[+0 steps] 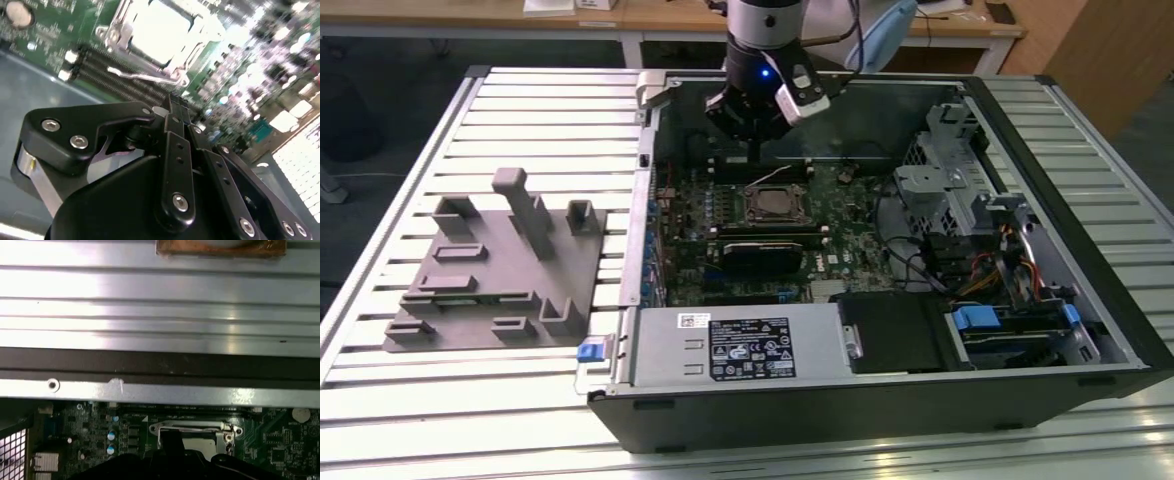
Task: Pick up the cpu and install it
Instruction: 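Install the first cpu locking lever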
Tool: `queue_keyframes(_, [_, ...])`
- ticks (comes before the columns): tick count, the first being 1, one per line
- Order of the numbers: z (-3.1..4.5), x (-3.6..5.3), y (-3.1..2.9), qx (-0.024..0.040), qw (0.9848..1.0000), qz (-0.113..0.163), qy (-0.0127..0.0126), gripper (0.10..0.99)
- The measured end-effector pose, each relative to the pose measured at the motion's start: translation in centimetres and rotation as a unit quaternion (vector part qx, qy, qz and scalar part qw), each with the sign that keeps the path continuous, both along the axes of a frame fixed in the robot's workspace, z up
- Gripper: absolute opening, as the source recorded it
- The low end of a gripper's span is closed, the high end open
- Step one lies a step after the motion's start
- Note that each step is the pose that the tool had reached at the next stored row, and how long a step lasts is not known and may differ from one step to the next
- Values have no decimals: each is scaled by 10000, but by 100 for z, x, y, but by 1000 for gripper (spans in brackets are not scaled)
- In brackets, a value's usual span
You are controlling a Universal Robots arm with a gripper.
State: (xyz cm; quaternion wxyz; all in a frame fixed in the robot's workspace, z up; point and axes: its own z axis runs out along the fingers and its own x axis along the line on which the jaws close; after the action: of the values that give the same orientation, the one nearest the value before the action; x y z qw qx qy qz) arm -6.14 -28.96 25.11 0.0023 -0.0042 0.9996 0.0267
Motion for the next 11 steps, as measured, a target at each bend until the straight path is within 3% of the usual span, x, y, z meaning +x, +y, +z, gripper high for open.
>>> queue_keyframes(1, [-1,1,-1,91,10000,0,0,106])
queue_keyframes(2, [-3,3,-2,142,9999,0,0,106])
queue_keyframes(11, [-26,42,-2,149,9999,0,0,106])
